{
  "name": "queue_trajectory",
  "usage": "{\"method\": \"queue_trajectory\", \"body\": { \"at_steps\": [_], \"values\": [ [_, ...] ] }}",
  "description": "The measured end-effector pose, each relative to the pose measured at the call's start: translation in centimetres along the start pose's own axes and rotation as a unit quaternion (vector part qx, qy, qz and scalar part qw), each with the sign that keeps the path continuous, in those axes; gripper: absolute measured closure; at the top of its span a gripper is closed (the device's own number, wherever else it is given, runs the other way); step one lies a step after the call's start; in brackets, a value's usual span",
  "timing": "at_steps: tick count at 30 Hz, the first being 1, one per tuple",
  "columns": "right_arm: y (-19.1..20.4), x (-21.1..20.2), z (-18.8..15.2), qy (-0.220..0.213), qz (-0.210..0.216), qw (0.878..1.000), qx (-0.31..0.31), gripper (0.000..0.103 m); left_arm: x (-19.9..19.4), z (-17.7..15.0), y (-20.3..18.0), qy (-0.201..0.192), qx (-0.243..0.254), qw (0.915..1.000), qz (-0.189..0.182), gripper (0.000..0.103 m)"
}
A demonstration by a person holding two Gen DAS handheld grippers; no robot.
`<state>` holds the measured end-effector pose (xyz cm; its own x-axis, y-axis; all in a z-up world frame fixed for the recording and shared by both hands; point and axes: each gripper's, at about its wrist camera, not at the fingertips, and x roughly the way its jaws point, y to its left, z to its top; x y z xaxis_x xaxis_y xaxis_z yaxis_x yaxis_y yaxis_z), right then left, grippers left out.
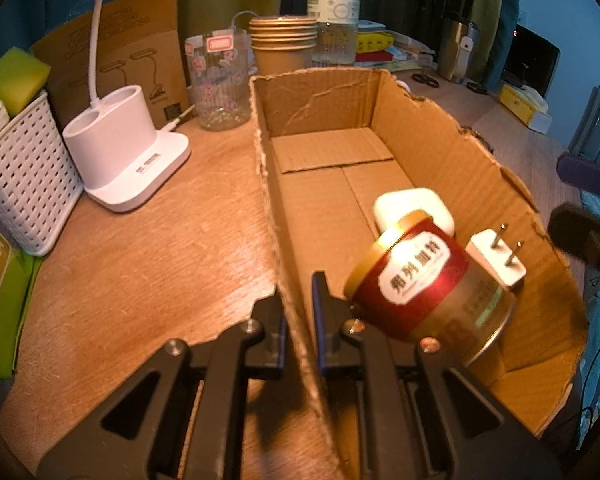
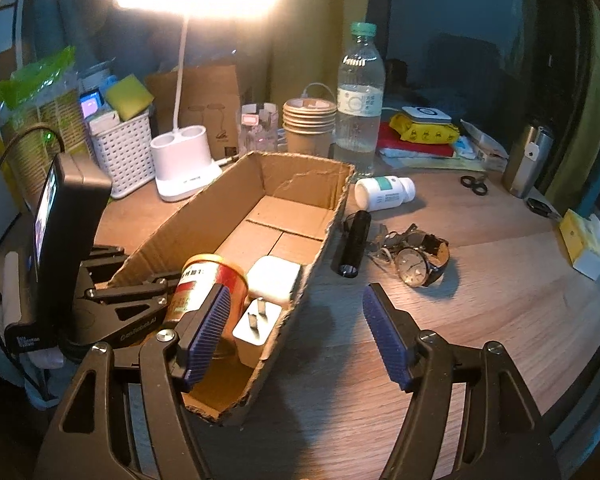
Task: Organize rigid objects
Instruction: 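Lower the charger into the box beside the tin and open the right gripper, then move the right gripper back to the brown-strapped wristwatch on the desk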
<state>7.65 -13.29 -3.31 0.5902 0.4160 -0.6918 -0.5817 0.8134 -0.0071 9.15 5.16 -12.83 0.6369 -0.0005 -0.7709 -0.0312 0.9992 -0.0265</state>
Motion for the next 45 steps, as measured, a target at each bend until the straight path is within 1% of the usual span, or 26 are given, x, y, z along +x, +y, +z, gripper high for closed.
{"method": "queue_trajectory", "body": {
  "at_steps": [9, 17, 24, 30, 34, 38, 45],
  "values": [
    [-2.0, -0.2, 0.0, -0.006, -0.015, 1.000, 0.023, 0.031, 0.0, 0.0, 0.0, 0.000, 0.000, 1.0000, 0.000, 0.092],
    [-4.2, 0.6, -0.3, -0.006, -0.035, 0.998, 0.048, 0.031, 0.0, 0.0, 0.0, 0.000, 0.000, 1.0000, 0.000, 0.092],
    [-6.7, 2.2, -0.6, 0.002, -0.057, 0.996, 0.075, 0.031, 0.0, 0.0, 0.0, 0.000, 0.000, 1.0000, 0.000, 0.092],
    [-7.9, 3.9, -0.5, 0.011, -0.069, 0.994, 0.084, 0.031, 0.0, 0.0, 0.0, 0.000, 0.000, 1.0000, 0.000, 0.092],
    [-9.1, 5.4, -0.3, 0.019, -0.071, 0.993, 0.094, 0.031, 0.0, 0.0, 0.0, 0.000, 0.000, 1.0000, 0.000, 0.092],
    [-10.4, 6.6, -0.1, 0.028, -0.060, 0.991, 0.119, 0.031, 0.0, 0.0, 0.0, 0.000, 0.000, 1.0000, 0.000, 0.092],
    [-11.5, 8.0, 0.3, 0.033, -0.068, 0.988, 0.137, 0.031, 0.0, 0.0, 0.0, 0.000, 0.000, 1.0000, 0.000, 0.092]
  ]
}}
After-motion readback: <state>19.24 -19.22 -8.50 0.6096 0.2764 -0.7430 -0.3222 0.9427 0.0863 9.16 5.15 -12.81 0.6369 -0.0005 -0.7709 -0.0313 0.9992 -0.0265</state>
